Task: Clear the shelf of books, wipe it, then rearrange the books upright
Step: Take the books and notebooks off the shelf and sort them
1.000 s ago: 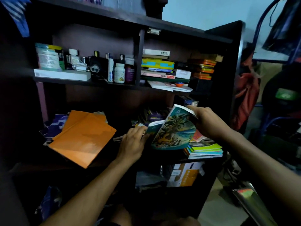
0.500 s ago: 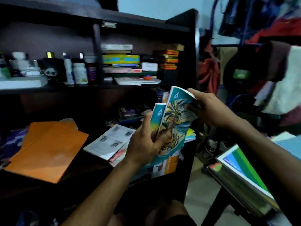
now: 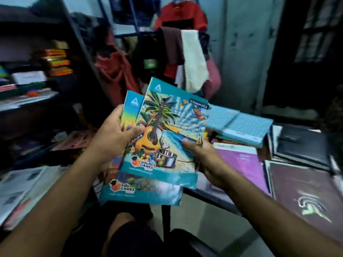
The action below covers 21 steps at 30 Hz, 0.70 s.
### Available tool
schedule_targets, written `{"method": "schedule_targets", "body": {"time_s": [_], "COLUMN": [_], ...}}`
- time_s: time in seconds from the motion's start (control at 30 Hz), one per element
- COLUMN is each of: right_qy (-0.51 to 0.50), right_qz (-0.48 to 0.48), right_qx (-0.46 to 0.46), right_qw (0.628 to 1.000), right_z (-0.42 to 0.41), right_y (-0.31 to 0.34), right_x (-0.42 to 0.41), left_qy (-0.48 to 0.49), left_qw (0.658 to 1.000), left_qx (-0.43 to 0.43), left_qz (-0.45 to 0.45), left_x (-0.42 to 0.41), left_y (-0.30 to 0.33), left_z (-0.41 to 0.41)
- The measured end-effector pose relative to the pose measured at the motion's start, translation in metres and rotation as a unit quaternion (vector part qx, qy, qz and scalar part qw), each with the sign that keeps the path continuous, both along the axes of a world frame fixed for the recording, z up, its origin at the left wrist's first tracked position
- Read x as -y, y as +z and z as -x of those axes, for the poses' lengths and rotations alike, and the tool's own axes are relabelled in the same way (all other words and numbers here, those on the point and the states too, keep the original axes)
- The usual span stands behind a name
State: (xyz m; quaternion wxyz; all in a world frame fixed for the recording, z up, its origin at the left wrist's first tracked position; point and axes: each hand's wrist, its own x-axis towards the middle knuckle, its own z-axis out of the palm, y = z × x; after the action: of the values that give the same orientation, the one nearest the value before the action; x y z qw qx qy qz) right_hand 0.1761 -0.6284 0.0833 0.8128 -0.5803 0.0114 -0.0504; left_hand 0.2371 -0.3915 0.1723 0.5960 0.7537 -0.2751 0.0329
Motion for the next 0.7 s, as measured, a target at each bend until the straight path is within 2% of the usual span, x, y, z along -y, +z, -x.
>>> {"method": "schedule_targets", "body": {"time_s": [0.17,0.27,0.33,0.4,0.47,0.6,0.7], "right_qy": [-0.123,-0.187,-0.242,-0.278,-0.275,-0.264,-0.283], "right_qz": [-0.043,-0.053,-0.062,-0.047,0.012,0.127,0.169], "right_qx": [-0.007,-0.006,-0.009,-0.01,-0.017,-0.08,-0.126], "right_qw": [0.991,0.981,0.968,0.96,0.961,0.953,0.936], "right_z": [0.018,0.02,0.019,0.022,0.029,0.062,0.096], "right_y": [0.025,0.026,0.031,0.037,0.035,0.006,-0.017], "right_x": [0.03,0.054,0.076,0.101,0.127,0.172,0.203], "left_qy": [-0.018,-0.057,-0.063,-0.042,-0.025,-0.029,-0.016], "left_qw": [0.994,0.975,0.971,0.974,0.98,0.987,0.991], "left_qx": [-0.098,-0.191,-0.219,-0.218,-0.195,-0.155,-0.104], "left_qz": [0.045,0.096,0.069,0.034,0.01,-0.009,-0.079], "left_x": [0.046,0.068,0.086,0.105,0.125,0.169,0.188], "left_y": [-0.015,-0.025,-0.041,-0.062,-0.08,-0.104,-0.131], "left_z": [-0.002,-0.002,0.005,0.013,0.022,0.049,0.061]}}
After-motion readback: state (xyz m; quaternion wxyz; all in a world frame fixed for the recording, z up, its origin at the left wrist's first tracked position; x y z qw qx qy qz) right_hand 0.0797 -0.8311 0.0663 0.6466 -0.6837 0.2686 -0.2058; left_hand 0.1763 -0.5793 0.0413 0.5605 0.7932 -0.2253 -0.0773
